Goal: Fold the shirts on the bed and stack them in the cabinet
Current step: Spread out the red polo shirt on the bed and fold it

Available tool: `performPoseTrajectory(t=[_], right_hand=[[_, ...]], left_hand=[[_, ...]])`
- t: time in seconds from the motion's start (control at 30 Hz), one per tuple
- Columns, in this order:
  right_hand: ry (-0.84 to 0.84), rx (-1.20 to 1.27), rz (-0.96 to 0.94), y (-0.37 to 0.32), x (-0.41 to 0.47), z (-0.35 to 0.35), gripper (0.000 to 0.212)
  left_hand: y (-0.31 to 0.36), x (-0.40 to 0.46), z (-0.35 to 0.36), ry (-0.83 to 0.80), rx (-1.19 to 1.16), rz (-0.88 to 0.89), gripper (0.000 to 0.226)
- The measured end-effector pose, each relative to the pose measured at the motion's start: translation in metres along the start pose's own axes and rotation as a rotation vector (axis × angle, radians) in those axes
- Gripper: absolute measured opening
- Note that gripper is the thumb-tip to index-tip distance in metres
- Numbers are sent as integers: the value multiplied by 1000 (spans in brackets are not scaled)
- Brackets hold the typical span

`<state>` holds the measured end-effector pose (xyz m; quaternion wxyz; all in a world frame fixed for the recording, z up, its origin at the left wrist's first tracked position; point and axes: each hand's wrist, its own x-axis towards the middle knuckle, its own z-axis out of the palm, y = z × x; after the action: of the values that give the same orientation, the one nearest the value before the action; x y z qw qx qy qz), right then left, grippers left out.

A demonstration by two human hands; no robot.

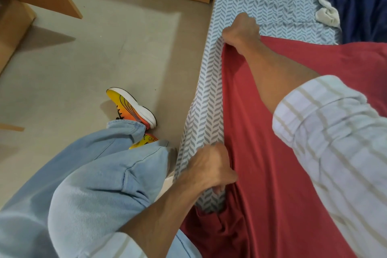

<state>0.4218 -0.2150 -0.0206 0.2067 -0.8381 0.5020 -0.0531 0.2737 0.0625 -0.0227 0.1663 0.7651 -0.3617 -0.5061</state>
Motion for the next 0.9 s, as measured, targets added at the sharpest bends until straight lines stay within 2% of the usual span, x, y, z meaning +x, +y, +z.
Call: performPoseTrajectory(t=[0.1, 0.23, 0.33, 0.43, 0.5, 0.57, 0.63, 0.73, 0.8, 0.9], right_hand=[[58, 104, 23, 1, 9, 2, 6], [116, 133, 5, 15, 13, 17, 16], [70, 81, -87, 21, 4, 9, 21], [-65, 211, -152, 29, -30, -5, 36], [-119, 276, -239, 41, -66, -8, 43], [-84, 302, -316, 62, -113, -8, 44], [-14, 334, -380, 88, -169, -12, 39], [62, 380, -387, 126, -255, -20, 24], [83, 384, -322, 150, -312, -26, 15], [5, 336, -238, 180, -384, -37, 7]], left_hand=[[-1, 1, -4, -78, -49, -27, 18], [0, 0, -7, -129, -103, -73, 18], [4, -1, -9, -134, -144, -102, 18], [7, 0, -10, -155, -158, -148, 18], [6, -4, -9, -143, -127, -124, 28], [4, -16, -8, -104, -42, -78, 42], [3, -35, -5, -82, 115, -63, 59], [0, -56, 4, -164, 337, -27, 72], [-2, -69, 13, -214, 452, 25, 58], [0, -88, 21, -154, 486, 69, 32]])
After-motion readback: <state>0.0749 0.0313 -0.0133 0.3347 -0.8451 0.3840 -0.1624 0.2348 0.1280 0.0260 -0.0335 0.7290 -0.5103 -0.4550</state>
